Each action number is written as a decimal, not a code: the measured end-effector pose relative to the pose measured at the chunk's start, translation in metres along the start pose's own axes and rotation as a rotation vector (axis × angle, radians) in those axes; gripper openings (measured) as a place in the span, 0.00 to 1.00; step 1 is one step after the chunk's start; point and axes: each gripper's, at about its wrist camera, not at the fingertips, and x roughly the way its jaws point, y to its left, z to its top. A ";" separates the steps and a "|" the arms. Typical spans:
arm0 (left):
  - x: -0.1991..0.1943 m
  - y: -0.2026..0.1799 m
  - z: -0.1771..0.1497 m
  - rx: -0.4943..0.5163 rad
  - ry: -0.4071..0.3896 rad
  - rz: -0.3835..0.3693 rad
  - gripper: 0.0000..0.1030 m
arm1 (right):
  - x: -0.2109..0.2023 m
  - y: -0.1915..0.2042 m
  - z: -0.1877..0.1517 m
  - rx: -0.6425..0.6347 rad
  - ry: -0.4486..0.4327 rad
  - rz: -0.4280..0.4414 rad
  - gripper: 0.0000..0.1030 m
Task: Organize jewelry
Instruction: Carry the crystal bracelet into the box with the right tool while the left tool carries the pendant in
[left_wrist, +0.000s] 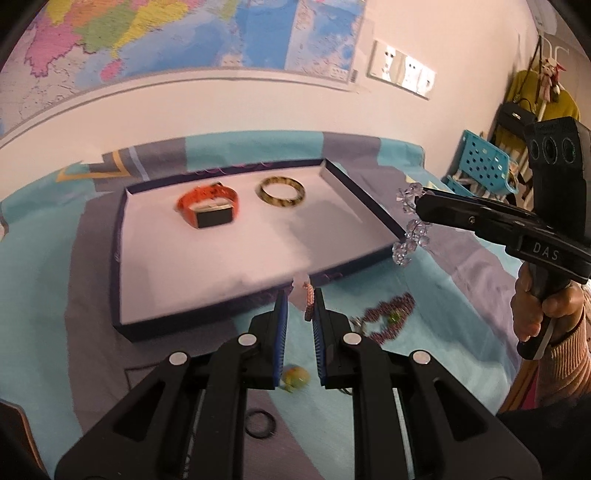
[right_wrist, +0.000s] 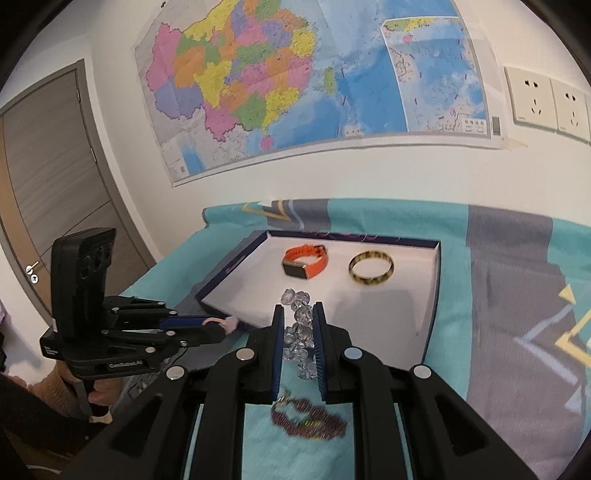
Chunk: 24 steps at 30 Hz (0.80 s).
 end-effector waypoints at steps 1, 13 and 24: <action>-0.001 0.002 0.002 -0.003 -0.003 0.002 0.13 | 0.001 -0.001 0.002 -0.003 -0.002 -0.004 0.13; 0.009 0.028 0.025 -0.025 -0.009 0.029 0.13 | 0.037 -0.026 0.028 0.019 0.016 -0.051 0.13; 0.030 0.042 0.039 -0.023 0.015 0.056 0.13 | 0.069 -0.042 0.035 0.029 0.058 -0.083 0.13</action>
